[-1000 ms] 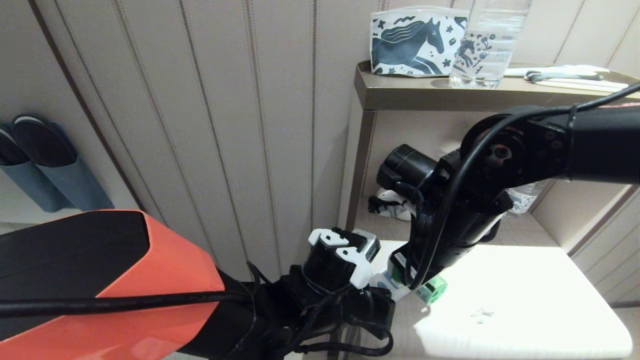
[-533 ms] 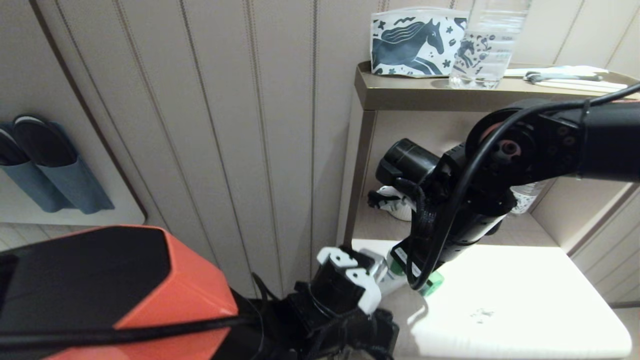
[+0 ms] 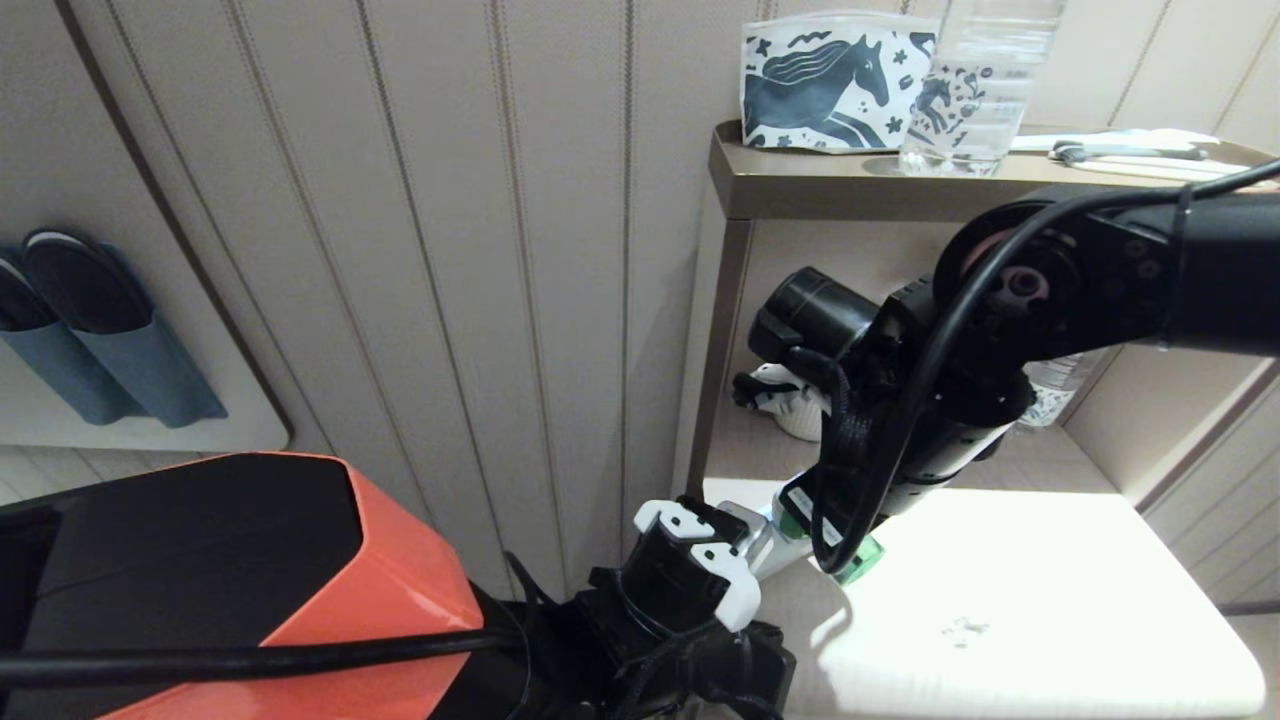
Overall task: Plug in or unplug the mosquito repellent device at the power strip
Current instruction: Hold the socket with your left hand and unplug it with your right hand
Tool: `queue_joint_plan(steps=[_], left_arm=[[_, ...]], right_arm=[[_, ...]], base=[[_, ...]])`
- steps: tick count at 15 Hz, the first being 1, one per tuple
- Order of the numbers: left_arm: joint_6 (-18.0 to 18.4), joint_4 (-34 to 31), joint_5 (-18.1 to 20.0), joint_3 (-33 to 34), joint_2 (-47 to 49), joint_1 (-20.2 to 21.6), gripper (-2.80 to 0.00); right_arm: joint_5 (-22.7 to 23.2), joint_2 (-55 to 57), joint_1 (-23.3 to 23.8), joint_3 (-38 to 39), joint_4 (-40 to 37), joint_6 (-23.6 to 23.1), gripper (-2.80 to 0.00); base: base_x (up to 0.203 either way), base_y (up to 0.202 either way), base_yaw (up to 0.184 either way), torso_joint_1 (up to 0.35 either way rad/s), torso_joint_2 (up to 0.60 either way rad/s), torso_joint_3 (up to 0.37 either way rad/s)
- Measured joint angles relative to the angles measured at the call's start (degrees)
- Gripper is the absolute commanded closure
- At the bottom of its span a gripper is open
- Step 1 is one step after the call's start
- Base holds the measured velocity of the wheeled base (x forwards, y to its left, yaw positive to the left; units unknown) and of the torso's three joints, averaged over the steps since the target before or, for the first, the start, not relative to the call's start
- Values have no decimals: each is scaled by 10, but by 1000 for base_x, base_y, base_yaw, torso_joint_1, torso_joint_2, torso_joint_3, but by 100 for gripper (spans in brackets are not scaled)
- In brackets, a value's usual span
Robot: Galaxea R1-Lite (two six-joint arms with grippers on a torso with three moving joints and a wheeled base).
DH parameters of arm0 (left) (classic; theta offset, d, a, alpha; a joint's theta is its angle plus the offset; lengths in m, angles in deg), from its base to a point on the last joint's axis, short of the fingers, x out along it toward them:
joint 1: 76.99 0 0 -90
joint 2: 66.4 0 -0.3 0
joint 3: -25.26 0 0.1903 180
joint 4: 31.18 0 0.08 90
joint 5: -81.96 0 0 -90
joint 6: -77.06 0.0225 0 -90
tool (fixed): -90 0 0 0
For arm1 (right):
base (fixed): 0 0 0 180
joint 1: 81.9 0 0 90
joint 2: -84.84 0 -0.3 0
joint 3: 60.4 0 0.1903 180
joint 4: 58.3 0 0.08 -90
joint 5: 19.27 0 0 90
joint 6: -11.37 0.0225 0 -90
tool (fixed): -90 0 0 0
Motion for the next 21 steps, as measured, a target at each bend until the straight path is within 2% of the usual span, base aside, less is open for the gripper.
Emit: queue_joint_plan(steps=[10, 15, 21], left_arm=[[-3, -19, 0, 4, -126, 4, 0], [-4, -13, 4, -7, -110, 20, 0], [-3, -11, 7, -40, -36, 60, 0]], right_arm=[[3, 16, 1, 2, -2, 5, 0], [6, 19, 0, -1, -1, 5, 0], [8, 35, 3, -9, 0, 5, 0]], base=[[0, 0, 0, 0, 0, 0], [0, 0, 0, 0, 0, 0], [0, 0, 0, 0, 0, 0]])
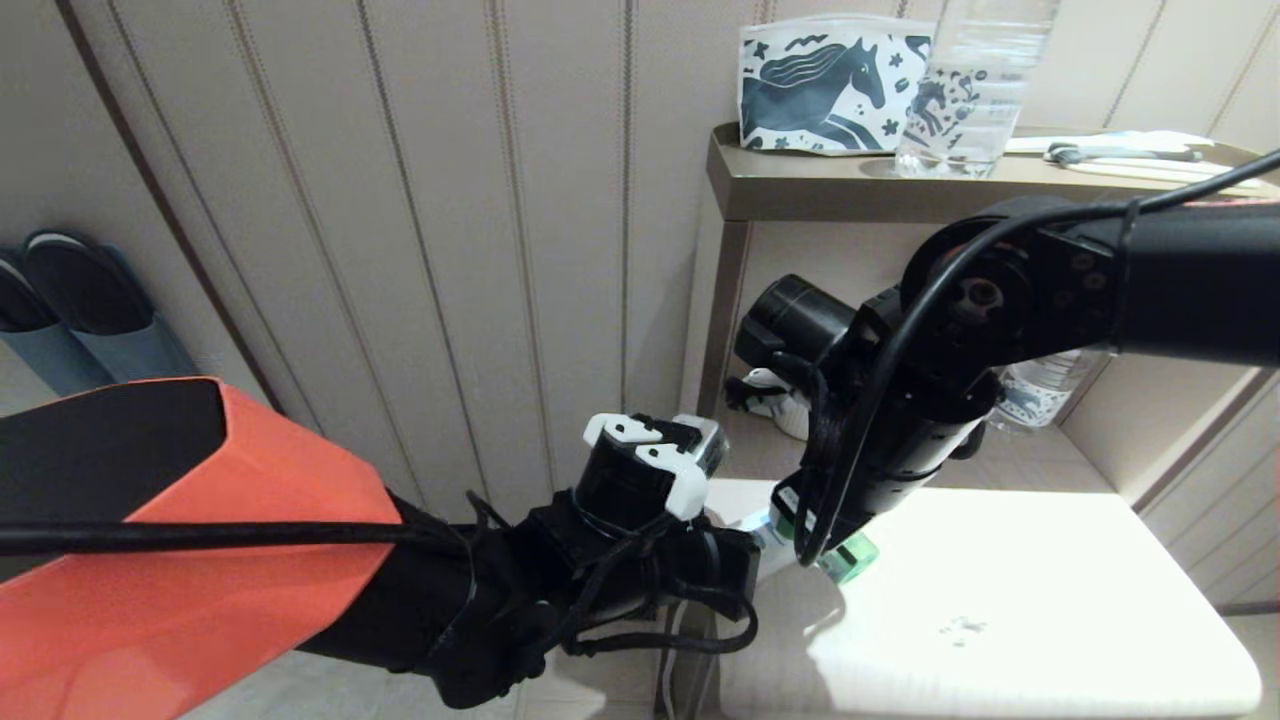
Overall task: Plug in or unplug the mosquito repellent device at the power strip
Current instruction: Hold the socket with your left hand and unplug it with your right hand
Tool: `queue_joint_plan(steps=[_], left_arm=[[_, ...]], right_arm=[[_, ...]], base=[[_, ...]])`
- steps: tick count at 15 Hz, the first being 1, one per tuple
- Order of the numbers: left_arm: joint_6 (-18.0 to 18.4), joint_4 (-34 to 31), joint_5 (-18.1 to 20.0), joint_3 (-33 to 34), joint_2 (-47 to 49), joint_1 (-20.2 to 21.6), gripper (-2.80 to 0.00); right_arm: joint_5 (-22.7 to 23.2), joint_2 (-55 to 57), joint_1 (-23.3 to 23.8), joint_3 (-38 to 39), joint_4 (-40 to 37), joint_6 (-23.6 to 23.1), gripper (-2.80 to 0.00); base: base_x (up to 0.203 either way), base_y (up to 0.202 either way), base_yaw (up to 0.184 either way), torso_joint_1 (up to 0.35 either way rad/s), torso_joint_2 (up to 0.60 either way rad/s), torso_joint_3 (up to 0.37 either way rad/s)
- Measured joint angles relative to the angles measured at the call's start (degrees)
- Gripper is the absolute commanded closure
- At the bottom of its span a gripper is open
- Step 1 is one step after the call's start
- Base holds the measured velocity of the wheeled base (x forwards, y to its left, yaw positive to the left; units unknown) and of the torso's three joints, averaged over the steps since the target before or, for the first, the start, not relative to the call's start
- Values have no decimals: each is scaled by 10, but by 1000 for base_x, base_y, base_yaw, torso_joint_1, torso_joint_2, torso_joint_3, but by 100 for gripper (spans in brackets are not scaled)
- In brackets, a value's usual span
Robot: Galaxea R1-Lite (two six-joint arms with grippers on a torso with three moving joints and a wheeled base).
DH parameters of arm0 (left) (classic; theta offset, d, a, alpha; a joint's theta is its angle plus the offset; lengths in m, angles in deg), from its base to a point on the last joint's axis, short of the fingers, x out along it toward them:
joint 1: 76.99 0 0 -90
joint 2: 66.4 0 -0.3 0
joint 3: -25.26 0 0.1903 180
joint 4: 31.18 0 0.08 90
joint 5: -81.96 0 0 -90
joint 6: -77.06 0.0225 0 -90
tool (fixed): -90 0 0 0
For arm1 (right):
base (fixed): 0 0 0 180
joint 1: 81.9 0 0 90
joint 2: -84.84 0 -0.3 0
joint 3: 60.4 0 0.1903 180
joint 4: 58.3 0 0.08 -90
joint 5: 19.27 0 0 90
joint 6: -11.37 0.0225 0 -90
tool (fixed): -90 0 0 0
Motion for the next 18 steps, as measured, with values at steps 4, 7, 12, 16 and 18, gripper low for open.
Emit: queue_joint_plan(steps=[4, 7, 12, 16, 18], left_arm=[[0, 1, 0, -16, 31, 8, 0], [0, 1, 0, -25, 40, 17, 0], [-1, -2, -1, -30, 43, 24, 0], [-1, 3, 0, -30, 51, 25, 0], [-1, 4, -1, -27, 56, 20, 0]], right_arm=[[0, 4, -2, 0, 1, -1, 0], [11, 6, -2, 1, 1, -1, 0], [15, 8, -3, 3, 1, 0, 0], [16, 8, -3, -2, 0, 0, 0], [15, 7, -3, -7, -2, 0, 0]], base=[[0, 0, 0, 0, 0, 0], [0, 0, 0, 0, 0, 0], [0, 0, 0, 0, 0, 0], [0, 0, 0, 0, 0, 0], [0, 0, 0, 0, 0, 0]])
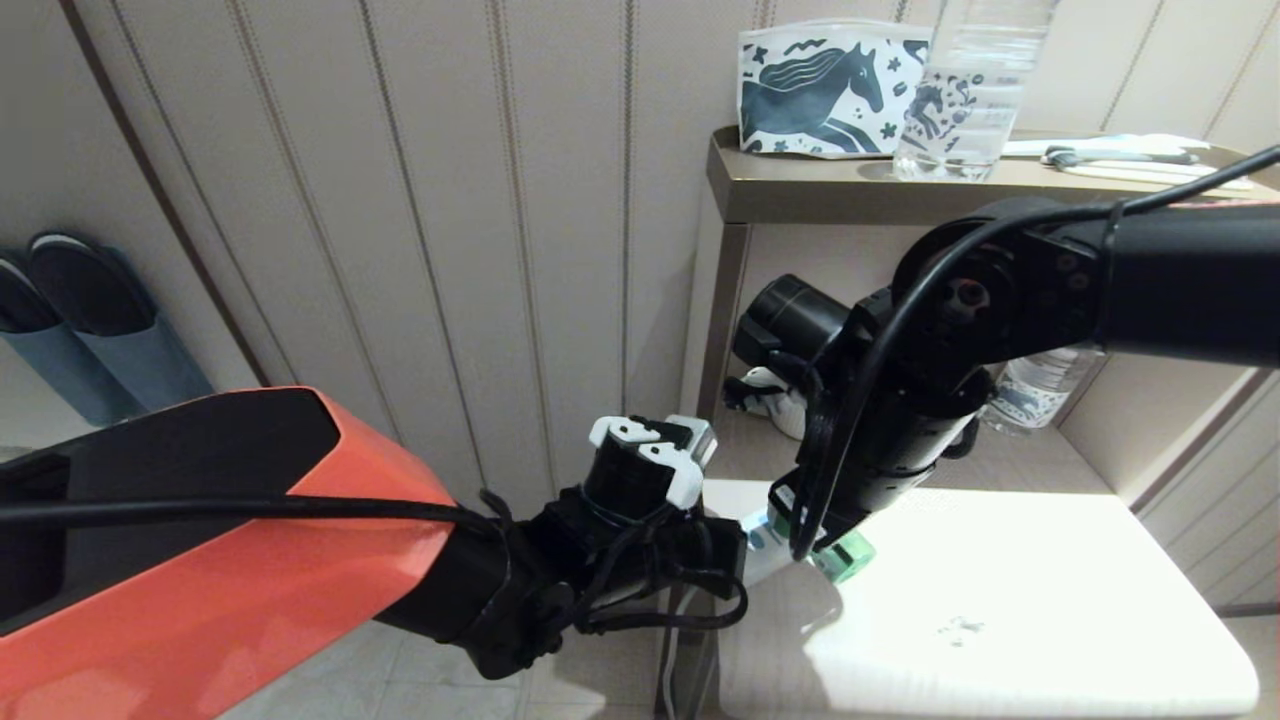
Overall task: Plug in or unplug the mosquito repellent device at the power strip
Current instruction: Hold the socket with your left hand and unplug it with your right hand
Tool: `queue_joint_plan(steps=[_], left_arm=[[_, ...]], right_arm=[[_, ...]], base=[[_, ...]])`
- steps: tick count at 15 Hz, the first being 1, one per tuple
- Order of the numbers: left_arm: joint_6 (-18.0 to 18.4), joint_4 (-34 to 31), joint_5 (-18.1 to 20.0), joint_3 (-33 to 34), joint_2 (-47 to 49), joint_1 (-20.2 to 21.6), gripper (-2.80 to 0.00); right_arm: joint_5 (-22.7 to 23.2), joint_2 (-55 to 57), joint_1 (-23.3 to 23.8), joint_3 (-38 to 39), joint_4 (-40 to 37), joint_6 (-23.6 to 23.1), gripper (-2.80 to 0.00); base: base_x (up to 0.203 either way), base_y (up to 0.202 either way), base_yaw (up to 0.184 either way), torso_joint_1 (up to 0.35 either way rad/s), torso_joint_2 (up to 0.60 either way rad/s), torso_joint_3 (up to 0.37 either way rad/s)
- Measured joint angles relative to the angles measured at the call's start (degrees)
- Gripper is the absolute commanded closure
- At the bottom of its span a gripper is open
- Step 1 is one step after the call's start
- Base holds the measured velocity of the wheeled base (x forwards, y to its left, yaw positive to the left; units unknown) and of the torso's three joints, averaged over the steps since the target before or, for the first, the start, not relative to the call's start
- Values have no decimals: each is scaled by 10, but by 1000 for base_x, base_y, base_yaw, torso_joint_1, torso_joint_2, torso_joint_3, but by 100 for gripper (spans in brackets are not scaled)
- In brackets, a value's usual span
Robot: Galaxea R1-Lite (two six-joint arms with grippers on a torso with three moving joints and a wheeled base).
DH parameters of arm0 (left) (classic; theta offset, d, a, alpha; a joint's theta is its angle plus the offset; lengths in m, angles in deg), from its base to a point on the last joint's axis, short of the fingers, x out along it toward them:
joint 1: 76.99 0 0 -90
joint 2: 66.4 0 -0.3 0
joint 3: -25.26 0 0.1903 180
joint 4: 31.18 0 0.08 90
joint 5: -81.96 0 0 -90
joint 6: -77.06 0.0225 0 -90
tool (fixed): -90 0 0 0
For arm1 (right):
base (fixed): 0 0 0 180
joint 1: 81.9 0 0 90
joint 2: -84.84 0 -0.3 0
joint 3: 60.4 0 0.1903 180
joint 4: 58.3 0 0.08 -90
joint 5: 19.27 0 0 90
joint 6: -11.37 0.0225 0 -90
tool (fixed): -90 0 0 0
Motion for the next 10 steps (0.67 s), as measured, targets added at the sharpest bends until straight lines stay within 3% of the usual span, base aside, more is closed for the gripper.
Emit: queue_joint_plan(steps=[10], left_arm=[[-1, -3, -1, 17, -22, -25, 0]], right_arm=[[1, 10, 0, -2, 1, 1, 0]], base=[[0, 0, 0, 0, 0, 0]])
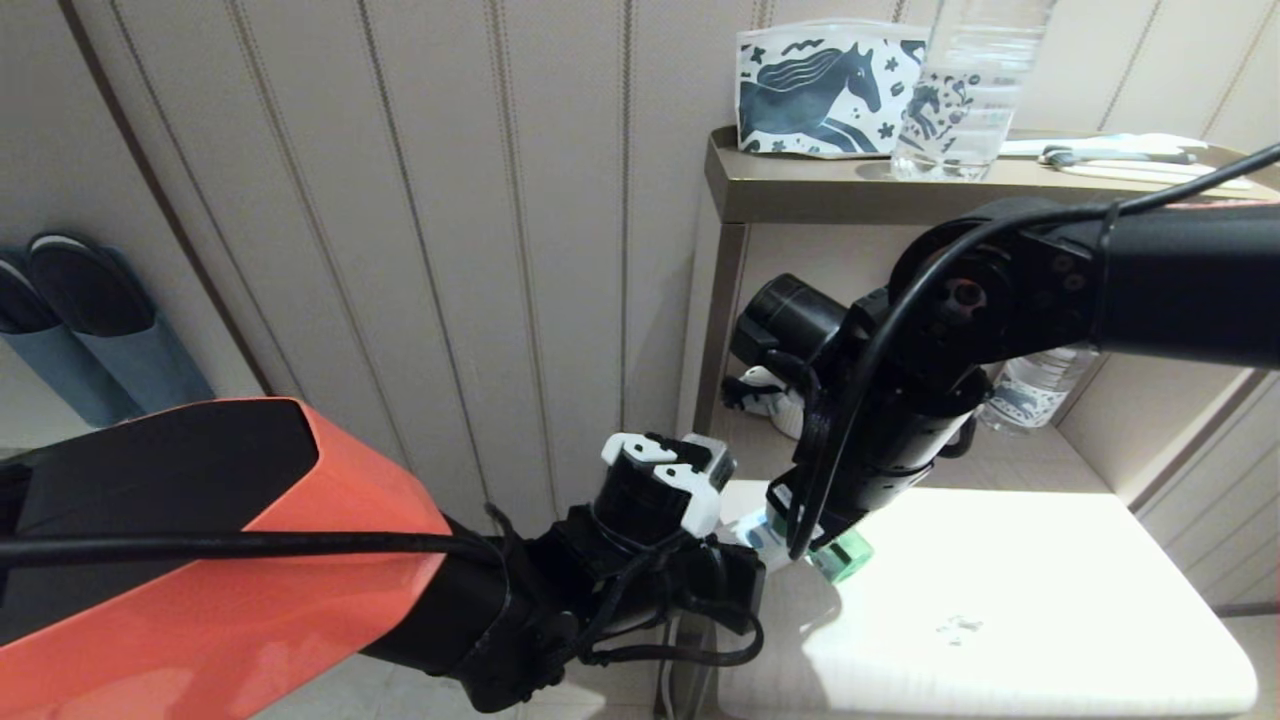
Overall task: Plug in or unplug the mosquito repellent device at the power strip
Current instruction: Hold the socket with your left hand and unplug it with your right hand
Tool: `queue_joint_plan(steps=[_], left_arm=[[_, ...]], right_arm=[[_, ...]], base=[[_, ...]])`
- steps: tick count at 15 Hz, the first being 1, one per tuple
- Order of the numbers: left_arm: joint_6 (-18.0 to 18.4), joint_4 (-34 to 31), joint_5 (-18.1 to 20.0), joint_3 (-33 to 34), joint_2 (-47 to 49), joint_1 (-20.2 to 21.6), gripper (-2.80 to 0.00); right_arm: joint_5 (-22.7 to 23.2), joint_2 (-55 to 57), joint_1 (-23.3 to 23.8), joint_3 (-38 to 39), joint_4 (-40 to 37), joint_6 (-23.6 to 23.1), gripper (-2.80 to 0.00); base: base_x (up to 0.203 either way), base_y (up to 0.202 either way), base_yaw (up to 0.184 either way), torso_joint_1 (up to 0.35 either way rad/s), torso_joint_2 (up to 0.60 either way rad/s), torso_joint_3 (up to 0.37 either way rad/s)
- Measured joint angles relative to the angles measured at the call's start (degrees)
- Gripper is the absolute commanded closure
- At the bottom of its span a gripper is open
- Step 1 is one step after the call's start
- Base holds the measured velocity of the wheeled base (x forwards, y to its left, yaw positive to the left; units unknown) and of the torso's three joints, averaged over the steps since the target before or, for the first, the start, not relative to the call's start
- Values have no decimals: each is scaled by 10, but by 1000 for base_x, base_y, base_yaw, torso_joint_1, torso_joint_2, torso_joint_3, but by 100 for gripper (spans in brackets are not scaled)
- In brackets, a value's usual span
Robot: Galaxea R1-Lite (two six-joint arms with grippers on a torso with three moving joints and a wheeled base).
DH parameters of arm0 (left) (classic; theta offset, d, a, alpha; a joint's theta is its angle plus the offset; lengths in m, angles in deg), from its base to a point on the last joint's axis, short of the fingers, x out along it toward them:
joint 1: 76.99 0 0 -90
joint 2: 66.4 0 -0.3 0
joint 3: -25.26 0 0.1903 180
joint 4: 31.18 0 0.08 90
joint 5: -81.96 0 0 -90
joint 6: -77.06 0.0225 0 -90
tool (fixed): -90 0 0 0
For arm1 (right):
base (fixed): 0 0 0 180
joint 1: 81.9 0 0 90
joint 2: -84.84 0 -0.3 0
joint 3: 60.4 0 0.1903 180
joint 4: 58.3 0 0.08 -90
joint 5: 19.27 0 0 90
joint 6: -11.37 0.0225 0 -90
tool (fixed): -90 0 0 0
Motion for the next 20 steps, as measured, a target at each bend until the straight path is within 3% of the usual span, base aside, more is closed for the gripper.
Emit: queue_joint_plan(steps=[20], left_arm=[[3, 8, -2, -9, 31, 1, 0]], right_arm=[[-2, -13, 4, -23, -10, -10, 0]], base=[[0, 0, 0, 0, 0, 0]])
